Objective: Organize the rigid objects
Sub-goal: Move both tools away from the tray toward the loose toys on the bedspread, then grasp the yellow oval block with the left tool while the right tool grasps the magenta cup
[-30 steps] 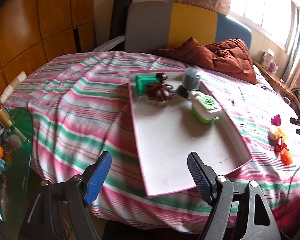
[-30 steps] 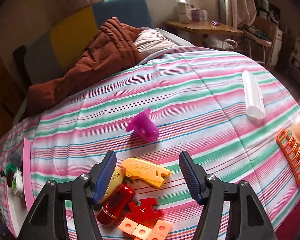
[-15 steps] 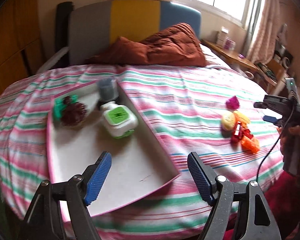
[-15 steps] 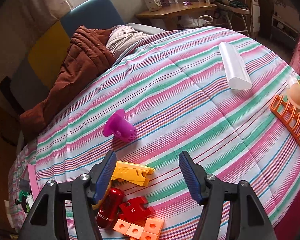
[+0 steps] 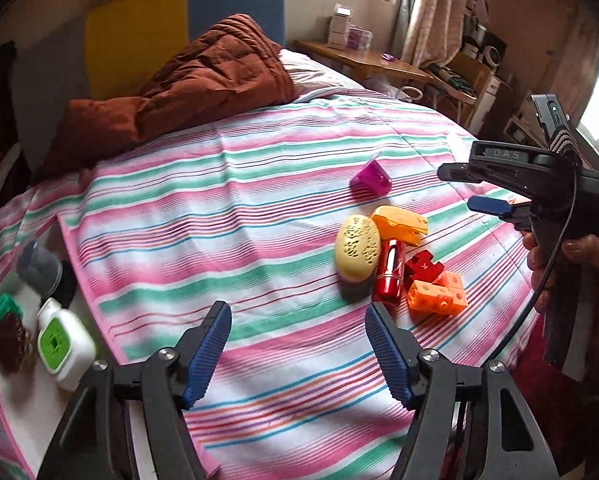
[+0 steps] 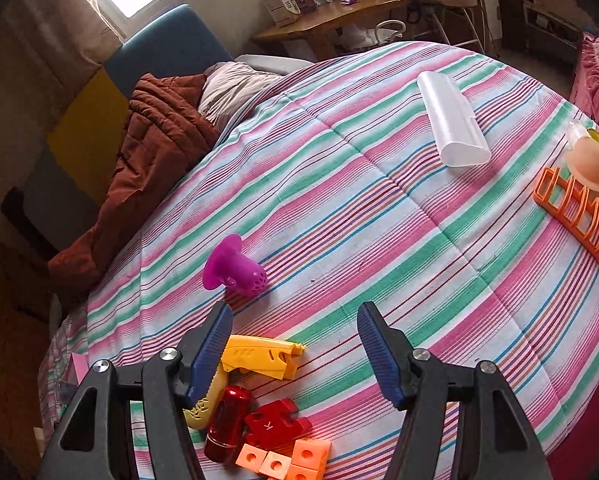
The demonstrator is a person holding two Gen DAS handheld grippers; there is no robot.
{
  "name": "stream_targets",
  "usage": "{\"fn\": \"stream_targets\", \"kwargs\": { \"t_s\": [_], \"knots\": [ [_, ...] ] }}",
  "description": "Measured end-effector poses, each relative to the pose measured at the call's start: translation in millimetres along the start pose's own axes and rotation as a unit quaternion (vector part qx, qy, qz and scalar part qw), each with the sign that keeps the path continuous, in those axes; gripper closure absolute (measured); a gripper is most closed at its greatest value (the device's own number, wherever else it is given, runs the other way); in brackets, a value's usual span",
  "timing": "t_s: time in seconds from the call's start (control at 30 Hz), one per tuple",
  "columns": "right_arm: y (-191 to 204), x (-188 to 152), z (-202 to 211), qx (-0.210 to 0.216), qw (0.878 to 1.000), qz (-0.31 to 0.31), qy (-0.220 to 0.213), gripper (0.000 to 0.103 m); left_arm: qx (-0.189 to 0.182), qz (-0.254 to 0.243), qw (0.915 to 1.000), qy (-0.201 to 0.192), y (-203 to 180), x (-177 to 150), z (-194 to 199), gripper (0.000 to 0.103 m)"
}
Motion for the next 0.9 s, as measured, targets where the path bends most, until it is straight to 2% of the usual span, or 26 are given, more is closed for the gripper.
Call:
{"fn": "stream_targets", "kwargs": {
  "t_s": [0.2, 0.33, 0.4, 0.53, 0.6, 0.67, 0.77, 0.9],
  "knots": [
    [0.8, 0.0, -1.4, 0.011, 1.000, -0.003, 0.002, 0.037, -0.029, -0.030, 0.9989, 0.021, -30.8, 27.8, -35.3, 0.034],
    [-1.8, 1.3, -1.2, 0.017, 1.000, -0.016, 0.000, 0.037, -0.050, -0.032, 0.9971, 0.049, -46.0, 41.3, -60.5, 0.048],
    [-2.6, 1.1, -1.3, 0.022, 1.000, -0.021, 0.002, 0.037, -0.061, -0.031, 0.9959, 0.060, -53.7, 47.2, -71.6, 0.050],
    [-1.6, 0.6, -2.4, 0.026, 0.999, -0.023, 0.005, 0.037, -0.060, -0.046, 0.9940, 0.079, -67.2, 49.0, -92.8, 0.057],
    [-1.1, 0.0, -3.9, 0.028, 0.999, -0.022, 0.009, 0.037, -0.057, -0.053, 0.9929, 0.089, -71.7, 46.5, -103.5, 0.057],
    [-1.1, -0.7, -5.5, 0.027, 0.999, -0.021, 0.012, 0.037, -0.051, -0.058, 0.9945, 0.070, -72.1, 46.7, -104.3, 0.059],
    [-1.5, -1.6, -7.7, 0.023, 0.999, -0.019, 0.017, 0.037, -0.050, -0.056, 0.9953, 0.061, -66.2, 41.6, -100.5, 0.059],
    [-4.5, -2.0, -8.6, 0.022, 0.999, -0.024, 0.020, 0.037, -0.027, -0.035, 0.9983, 0.038, -42.7, 20.2, -87.1, 0.059]
  ]
}}
Point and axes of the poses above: each gripper's, at about its wrist camera, not at the fingertips, and z roughly against the way its jaws point, y to its left, x to its top, the point moved 5 cm from there along -z, roughly the way its jaws point, and after that the axes turned 15 degrees about x, right-handed, at the moved point
